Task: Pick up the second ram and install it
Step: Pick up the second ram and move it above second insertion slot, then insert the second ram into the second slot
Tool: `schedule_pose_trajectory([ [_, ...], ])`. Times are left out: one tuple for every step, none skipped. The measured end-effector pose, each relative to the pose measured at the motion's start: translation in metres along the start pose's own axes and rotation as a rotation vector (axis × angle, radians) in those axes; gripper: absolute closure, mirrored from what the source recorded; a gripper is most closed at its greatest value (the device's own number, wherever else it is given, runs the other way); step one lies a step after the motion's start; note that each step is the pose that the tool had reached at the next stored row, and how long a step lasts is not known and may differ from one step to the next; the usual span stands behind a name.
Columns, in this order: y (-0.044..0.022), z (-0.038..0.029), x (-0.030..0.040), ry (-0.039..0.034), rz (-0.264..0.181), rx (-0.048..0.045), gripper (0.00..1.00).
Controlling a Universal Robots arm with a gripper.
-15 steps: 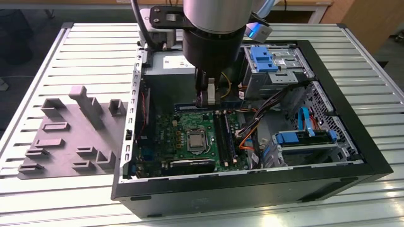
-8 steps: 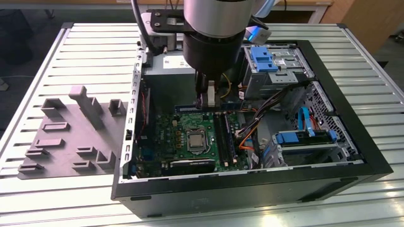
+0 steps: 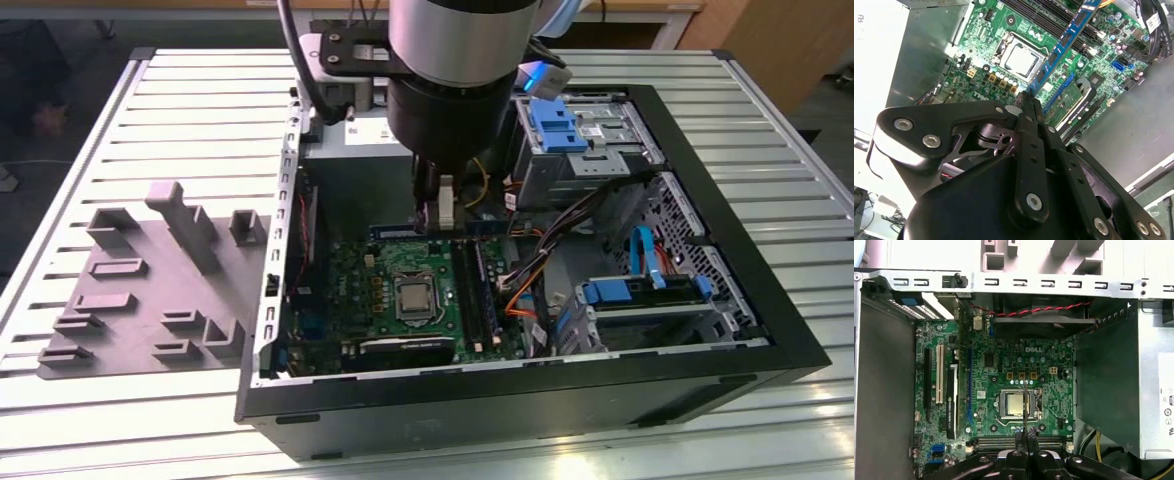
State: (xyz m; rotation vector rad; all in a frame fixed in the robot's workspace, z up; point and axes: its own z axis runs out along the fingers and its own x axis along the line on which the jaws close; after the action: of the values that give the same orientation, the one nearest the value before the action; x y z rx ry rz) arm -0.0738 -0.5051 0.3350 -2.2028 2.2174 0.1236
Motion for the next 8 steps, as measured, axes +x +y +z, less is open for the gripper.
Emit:
schedule_pose_trajectory([
  [0.0000, 0.0001, 0.0000, 0.0000, 0.000, 0.0000, 0.89],
  [0.0000, 0.0003, 0.0000, -0.0001, 0.000, 0.0000, 0.89],
  [0.0000, 0.0005, 0.0000, -0.0001, 0.000, 0.0000, 0.89],
  [0.0000, 0.0005, 0.0000, -0.0001, 0.000, 0.0000, 0.89],
  [0.0000, 0.0005, 0.0000, -0.0001, 0.000, 0.0000, 0.89],
  [0.0000, 0.0005, 0.0000, -0.0001, 0.000, 0.0000, 0.89],
  [0.0000, 0.0005, 0.0000, -0.0001, 0.000, 0.0001, 0.89],
  [0.0000, 0.0006, 0.0000, -0.0002, 0.000, 0.0001, 0.89],
])
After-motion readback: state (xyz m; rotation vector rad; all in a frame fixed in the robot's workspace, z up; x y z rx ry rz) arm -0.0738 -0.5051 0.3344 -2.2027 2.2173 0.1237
